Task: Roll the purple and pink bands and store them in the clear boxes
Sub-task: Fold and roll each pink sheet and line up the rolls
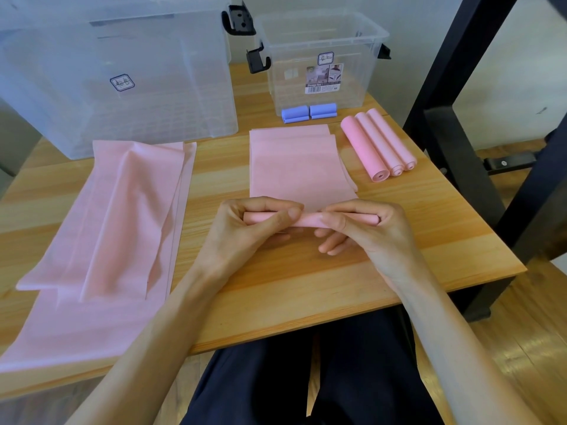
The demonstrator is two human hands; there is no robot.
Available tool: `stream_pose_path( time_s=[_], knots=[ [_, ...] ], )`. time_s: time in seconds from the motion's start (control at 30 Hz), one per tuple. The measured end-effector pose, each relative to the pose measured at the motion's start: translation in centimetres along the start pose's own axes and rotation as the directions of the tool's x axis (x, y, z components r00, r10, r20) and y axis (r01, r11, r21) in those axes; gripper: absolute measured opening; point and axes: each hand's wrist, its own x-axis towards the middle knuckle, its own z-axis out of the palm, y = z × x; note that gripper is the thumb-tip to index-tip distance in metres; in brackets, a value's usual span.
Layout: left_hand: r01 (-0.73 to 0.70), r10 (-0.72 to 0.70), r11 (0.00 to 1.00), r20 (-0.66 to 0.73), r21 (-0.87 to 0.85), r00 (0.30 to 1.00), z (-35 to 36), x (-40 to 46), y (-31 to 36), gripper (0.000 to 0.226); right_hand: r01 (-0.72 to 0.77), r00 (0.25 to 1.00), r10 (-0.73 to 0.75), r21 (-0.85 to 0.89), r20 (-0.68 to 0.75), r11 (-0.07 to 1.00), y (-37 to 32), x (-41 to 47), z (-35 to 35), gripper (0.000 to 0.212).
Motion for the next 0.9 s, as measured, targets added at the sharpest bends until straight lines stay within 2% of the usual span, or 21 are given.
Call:
stream_pose_path(
  time_s=[0.13, 0.37, 0.5, 0.6, 0.8, 0.9],
  knots=[
    [-0.027, 0.027, 0.999, -0.004, 0.033, 1.0, -0.04, -0.05, -0.03, 0.017, -0.012, 1.0, 0.012, -0.008, -0.007, 1.0, 0.03, 0.02, 0.02, 0.023],
    [0.067, -0.067, 0.998, -0.03, 0.007, 0.997, -0.17, 0.09, -0.16, 0.013, 0.01, 0.999, -0.009, -0.029, 0.044, 1.0, 0.04, 0.07, 0.02, 0.026],
    [0.023, -0.023, 0.999, -0.022, 0.028, 0.999, -0.17, -0.01, 0.0, 0.017, 0.0, 1.0, 0.0, -0.017, -0.004, 1.0, 0.07, -0.03, 0.01, 0.021],
    [-0.014, 0.016, 0.998, -0.021, 0.059, 1.0, -0.13, -0.06, 0.07, 0.012, -0.005, 1.0, 0.005, -0.018, -0.02, 1.0, 0.07, 0.02, 0.0, 0.023],
    [0.05, -0.049, 0.999, -0.042, 0.018, 0.998, -0.19, 0.08, -0.11, 0.012, 0.011, 1.0, -0.01, -0.01, 0.029, 1.0, 0.04, 0.06, 0.0, 0.025],
    [0.018, -0.017, 0.999, -0.023, 0.033, 1.0, -0.22, 0.01, -0.04, 0.017, 0.01, 1.0, -0.01, -0.005, 0.002, 1.0, 0.08, 0.05, -0.02, 0.02]
  ],
)
